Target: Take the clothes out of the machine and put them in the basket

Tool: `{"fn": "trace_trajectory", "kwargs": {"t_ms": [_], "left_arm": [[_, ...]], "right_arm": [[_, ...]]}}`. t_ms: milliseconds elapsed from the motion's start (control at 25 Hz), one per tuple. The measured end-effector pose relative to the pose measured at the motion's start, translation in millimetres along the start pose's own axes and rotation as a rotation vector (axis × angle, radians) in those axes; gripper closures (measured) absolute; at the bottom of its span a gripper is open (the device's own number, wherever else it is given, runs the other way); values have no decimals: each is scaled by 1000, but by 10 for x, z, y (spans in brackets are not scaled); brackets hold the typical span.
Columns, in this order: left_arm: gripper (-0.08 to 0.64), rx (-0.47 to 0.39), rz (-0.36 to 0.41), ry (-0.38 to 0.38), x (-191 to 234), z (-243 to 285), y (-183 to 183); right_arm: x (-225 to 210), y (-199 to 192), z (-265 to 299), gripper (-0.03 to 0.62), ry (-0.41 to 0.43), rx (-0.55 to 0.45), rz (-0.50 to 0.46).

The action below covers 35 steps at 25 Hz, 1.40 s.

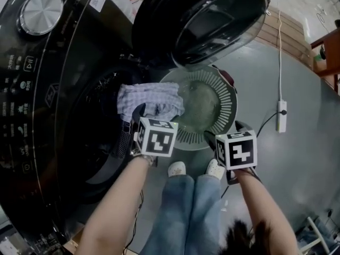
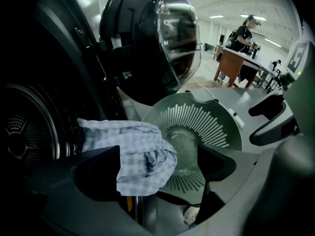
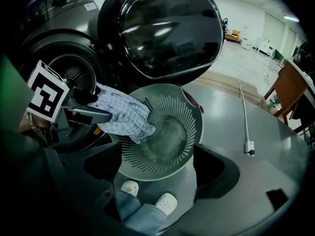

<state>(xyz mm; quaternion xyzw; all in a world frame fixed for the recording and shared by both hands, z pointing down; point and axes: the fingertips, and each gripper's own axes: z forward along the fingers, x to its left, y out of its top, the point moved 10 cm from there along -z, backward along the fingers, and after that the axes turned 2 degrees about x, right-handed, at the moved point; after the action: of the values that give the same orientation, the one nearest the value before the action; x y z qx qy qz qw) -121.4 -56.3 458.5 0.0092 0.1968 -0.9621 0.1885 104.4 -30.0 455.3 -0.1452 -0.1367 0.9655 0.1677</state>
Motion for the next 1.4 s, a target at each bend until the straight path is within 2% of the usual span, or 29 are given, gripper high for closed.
{"fn": "trace_trajectory", "kwargs": {"t_ms": [80, 320, 480, 760, 840, 1000, 1080, 1160, 1280, 1320, 1400], "left_arm": [[97, 3, 5, 32, 118, -38, -49], [97, 27, -63, 128, 508, -77, -208], [97, 86, -49, 197, 743, 28, -323], [97, 156, -73, 240, 1142, 320, -396], [97, 166, -66, 230, 1205, 387, -386], [97, 186, -50, 197, 1333, 502, -376], [74, 186, -54, 173, 1429, 553, -364], [43, 193, -88, 119, 1507, 618, -364], [44, 235, -176, 5, 1520, 667, -390], [49, 240, -193, -25, 1500, 670, -392], [159, 218, -189, -67, 1411, 677, -365]], "right_arm": [[61, 0, 27, 140, 9, 7, -11], [186, 47, 114, 140, 11, 15, -43], [297, 82, 214, 140, 36, 33, -51], [389, 100, 357, 140, 52, 61, -86], [391, 62, 392, 140, 55, 82, -82], [374, 91, 420, 140, 33, 82, -135], [381, 82, 438, 140, 32, 87, -156], [382, 76, 448, 140, 29, 91, -167], [377, 93, 460, 140, 30, 86, -157], [378, 102, 460, 140, 31, 83, -153], [384, 119, 456, 140, 32, 79, -148]]}}
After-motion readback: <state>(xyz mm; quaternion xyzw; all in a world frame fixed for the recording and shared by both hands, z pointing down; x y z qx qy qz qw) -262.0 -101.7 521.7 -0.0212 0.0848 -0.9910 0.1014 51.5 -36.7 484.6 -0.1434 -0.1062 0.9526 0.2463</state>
